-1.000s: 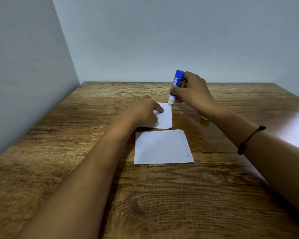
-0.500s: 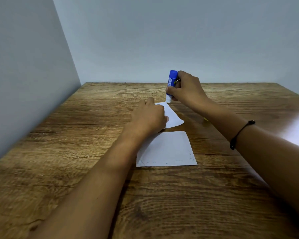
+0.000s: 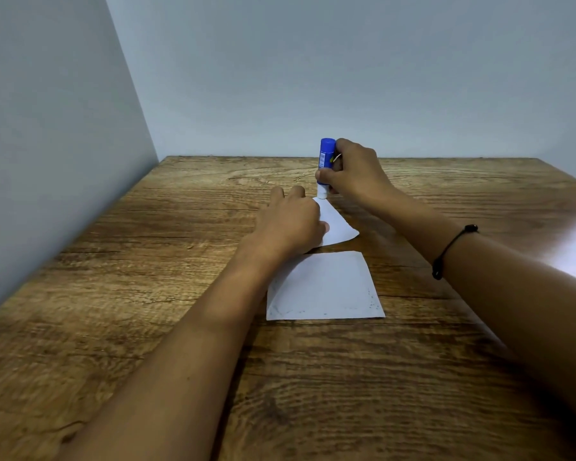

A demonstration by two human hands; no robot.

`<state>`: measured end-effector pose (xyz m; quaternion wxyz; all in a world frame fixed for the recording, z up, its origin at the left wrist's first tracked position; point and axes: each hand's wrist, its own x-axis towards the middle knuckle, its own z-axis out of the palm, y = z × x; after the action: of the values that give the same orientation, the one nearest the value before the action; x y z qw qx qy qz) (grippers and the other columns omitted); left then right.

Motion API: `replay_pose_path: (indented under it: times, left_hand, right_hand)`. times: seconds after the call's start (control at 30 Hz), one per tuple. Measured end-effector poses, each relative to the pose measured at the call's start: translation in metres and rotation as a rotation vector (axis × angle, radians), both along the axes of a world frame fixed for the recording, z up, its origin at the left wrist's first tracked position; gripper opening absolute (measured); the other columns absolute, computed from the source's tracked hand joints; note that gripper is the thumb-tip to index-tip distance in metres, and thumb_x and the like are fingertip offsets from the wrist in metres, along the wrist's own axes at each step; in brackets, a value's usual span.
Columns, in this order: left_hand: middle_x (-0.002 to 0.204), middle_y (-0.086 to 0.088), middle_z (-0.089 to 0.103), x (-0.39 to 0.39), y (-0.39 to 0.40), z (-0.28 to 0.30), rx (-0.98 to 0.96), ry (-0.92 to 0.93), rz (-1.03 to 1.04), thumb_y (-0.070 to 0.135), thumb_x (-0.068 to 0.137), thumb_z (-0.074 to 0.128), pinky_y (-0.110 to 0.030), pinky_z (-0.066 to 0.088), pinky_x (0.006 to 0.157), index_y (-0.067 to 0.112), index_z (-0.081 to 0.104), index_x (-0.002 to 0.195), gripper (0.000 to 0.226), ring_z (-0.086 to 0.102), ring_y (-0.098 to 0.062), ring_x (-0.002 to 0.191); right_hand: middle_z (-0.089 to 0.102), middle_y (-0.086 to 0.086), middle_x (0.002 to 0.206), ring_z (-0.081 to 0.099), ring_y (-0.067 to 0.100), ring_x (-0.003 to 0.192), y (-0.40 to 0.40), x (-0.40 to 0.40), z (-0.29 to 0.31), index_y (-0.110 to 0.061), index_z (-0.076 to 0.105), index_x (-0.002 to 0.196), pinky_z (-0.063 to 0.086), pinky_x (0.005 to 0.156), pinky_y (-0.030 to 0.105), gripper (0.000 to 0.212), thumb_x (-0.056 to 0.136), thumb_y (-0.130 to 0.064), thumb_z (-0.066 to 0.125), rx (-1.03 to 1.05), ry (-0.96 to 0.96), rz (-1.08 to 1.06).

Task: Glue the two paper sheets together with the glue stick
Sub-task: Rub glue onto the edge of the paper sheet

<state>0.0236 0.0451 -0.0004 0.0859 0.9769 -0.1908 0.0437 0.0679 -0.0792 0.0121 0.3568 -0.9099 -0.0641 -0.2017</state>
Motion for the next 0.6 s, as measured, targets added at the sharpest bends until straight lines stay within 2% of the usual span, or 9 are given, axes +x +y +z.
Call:
replay_pose_path:
  times: [0.2, 0.37, 0.6]
  left_hand:
    - [0.123, -0.012, 0.046, 0.003, 0.000, -0.002, 0.007, -0.001, -0.001, 0.037, 0.089, 0.045, -0.047, 0.034, 0.096, 0.010, 0.061, 0.103, 0.034, 0.032, -0.036, 0.117]
    - [0.124, -0.012, 0.046, 0.004, 0.000, -0.002, 0.005, 0.000, 0.003, 0.037, 0.089, 0.045, -0.047, 0.035, 0.097, 0.011, 0.060, 0.104, 0.034, 0.032, -0.035, 0.118]
    - [0.123, -0.012, 0.045, 0.001, 0.001, -0.002, -0.021, 0.010, 0.003, 0.036, 0.089, 0.044, -0.047, 0.033, 0.095, 0.009, 0.059, 0.097, 0.031, 0.031, -0.036, 0.117]
  right_hand:
    - [0.055, 0.004, 0.081, 0.051, 0.019, 0.071, 0.001, -0.006, -0.001, -0.006, 0.054, 0.104, 0.036, 0.065, 0.027, 0.030, 0.080, -0.019, 0.064, -0.029, 0.021, 0.016]
    - [0.047, -0.008, 0.068, 0.045, 0.005, 0.060, -0.002, -0.016, -0.001, -0.013, 0.050, 0.099, 0.033, 0.054, 0.018, 0.024, 0.081, -0.020, 0.064, -0.042, 0.026, 0.048]
    - [0.050, -0.008, 0.069, 0.048, 0.006, 0.061, -0.006, -0.035, 0.001, -0.013, 0.051, 0.101, 0.036, 0.055, 0.019, 0.025, 0.082, -0.022, 0.064, -0.046, 0.035, 0.069]
